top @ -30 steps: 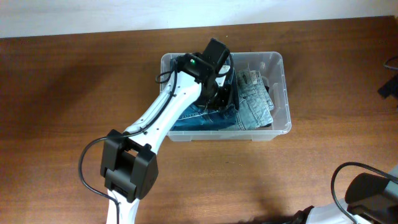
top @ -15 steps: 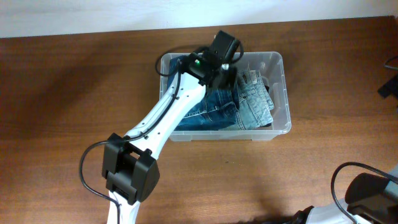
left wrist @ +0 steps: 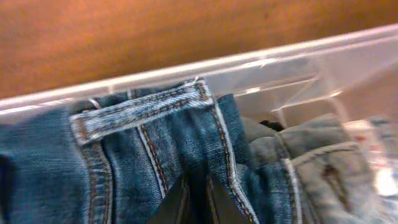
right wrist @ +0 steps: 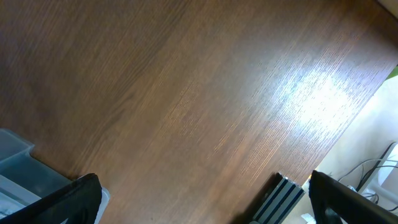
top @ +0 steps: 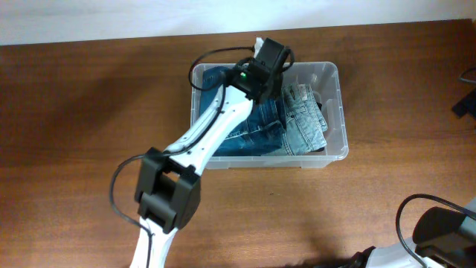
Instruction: Pack container
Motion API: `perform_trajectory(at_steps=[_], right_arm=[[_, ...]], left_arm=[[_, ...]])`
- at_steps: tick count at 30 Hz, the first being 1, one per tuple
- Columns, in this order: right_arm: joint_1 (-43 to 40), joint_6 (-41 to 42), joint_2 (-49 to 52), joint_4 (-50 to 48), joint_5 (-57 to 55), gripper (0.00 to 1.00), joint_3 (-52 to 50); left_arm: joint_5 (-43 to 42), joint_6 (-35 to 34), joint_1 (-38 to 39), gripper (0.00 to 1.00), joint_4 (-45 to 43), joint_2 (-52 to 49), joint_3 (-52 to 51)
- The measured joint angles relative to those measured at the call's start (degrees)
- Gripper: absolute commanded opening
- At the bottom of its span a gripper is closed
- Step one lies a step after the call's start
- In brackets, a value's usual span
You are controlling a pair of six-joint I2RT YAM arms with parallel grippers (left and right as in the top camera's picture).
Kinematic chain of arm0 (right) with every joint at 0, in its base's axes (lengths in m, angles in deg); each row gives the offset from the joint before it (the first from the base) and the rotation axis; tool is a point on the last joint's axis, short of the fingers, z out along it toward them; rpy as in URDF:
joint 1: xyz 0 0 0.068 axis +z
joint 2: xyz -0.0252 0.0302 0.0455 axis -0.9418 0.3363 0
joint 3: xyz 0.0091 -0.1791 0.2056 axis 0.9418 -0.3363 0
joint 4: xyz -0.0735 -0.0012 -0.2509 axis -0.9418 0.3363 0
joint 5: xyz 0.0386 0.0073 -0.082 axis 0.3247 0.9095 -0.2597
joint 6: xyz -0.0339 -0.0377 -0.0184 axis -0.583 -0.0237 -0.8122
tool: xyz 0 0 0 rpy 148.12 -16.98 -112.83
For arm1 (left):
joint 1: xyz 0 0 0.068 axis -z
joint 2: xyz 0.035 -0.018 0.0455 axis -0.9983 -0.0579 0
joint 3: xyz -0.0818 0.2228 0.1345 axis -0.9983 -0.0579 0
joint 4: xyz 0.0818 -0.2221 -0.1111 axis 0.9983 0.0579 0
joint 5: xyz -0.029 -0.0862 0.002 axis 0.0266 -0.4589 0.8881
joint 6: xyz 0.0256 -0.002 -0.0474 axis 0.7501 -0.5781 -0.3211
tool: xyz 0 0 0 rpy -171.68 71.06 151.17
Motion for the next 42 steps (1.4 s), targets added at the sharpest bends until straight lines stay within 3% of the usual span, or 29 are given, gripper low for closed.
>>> perform_trajectory(at_steps=[4, 9, 12, 13, 14, 15, 23, 34, 42], right_arm=[[0.0, 0.0, 0.0, 0.0, 0.0, 0.98, 0.0], [0.0, 0.0, 0.0, 0.0, 0.0, 0.98, 0.0], [0.0, 0.0, 0.0, 0.0, 0.0, 0.98, 0.0], [0.0, 0.0, 0.0, 0.0, 0.0, 0.99, 0.0], [0.0, 0.0, 0.0, 0.0, 0.0, 0.98, 0.0], [0.0, 0.0, 0.0, 0.0, 0.0, 0.98, 0.0], [0.0, 0.0, 0.0, 0.0, 0.0, 0.99, 0.0], [0.0, 0.0, 0.0, 0.0, 0.0, 0.98, 0.0], [0.0, 0.0, 0.0, 0.0, 0.0, 0.98, 0.0]], left_arm=[[-0.5, 0.0, -0.2, 0.12, 0.4, -0.7, 0.9], [-0.2, 0.0, -0.3, 0.20, 0.2, -0.8, 1.0], [0.9, 0.0, -0.5, 0.32, 1.2, -1.1, 2.5], [1.2, -0.1, -0.6, 0.52, 1.8, -1.1, 3.2], [1.5, -0.1, -0.7, 0.82, 2.5, -1.2, 4.2], [1.8, 0.3, -1.0, 0.99, 3.1, -1.2, 5.1], [4.8, 0.2, -2.8, 0.99, 10.4, 2.5, 10.0], [6.9, 0.2, -3.1, 0.99, 26.8, 18.4, 11.9], [7.0, 0.2, -3.1, 0.99, 30.6, 18.8, 12.1]])
